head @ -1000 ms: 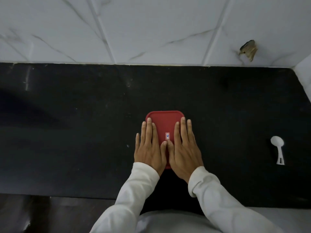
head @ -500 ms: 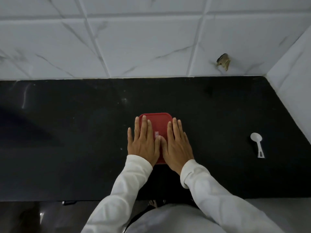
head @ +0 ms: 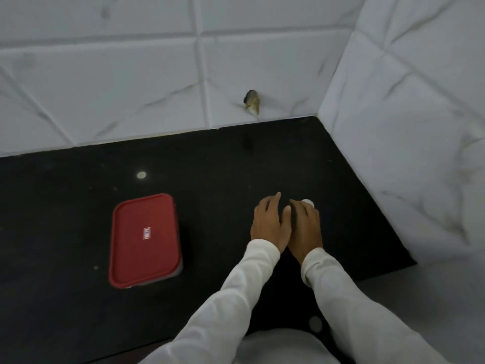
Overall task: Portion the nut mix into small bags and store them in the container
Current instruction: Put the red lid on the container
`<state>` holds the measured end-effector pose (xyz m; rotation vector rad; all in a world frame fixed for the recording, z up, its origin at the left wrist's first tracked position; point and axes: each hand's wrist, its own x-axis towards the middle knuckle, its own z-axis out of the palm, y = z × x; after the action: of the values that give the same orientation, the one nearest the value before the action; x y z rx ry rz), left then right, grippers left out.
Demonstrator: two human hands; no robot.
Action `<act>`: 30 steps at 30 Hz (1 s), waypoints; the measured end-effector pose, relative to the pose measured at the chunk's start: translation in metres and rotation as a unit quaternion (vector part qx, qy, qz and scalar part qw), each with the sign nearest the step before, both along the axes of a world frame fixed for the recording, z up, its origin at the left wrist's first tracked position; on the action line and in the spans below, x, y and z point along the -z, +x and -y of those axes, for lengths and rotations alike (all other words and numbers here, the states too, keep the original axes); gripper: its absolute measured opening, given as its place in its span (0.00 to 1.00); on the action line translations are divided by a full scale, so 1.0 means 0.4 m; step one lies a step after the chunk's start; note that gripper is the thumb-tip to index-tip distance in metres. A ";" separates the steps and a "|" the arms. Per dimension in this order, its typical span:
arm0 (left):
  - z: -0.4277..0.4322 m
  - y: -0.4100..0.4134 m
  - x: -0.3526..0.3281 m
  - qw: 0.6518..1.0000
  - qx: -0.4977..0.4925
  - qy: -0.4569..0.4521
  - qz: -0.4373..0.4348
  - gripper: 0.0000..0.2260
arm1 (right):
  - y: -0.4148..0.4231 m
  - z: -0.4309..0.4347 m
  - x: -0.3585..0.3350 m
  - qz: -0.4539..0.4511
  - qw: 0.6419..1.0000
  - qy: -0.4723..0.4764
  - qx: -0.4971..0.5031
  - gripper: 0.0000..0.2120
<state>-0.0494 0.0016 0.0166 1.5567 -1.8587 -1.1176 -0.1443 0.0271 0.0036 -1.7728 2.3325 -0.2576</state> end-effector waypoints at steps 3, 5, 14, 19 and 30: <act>0.018 -0.086 0.045 0.995 -0.025 0.095 -0.034 0.20 | -0.080 0.016 0.029 0.118 0.983 -0.044 0.131 0.20; 0.034 -0.127 0.063 0.985 -0.055 0.155 -0.054 0.19 | -0.114 0.029 0.051 0.122 0.980 -0.027 0.154 0.19; 0.071 -0.205 0.097 0.957 -0.096 0.261 -0.078 0.19 | -0.172 0.059 0.100 0.182 0.965 0.031 0.185 0.20; 0.076 -0.209 0.095 0.956 -0.093 0.267 -0.079 0.18 | -0.177 0.054 0.104 0.208 0.964 0.019 0.166 0.18; 0.068 -0.089 0.079 0.935 -0.195 0.236 -0.180 0.10 | -0.058 0.051 0.073 0.296 0.951 -0.078 0.041 0.11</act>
<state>-0.0850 -0.0257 -0.0150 1.7205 -1.0269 -1.5966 -0.1676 0.0066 -0.0256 -1.3954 1.9808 -0.8744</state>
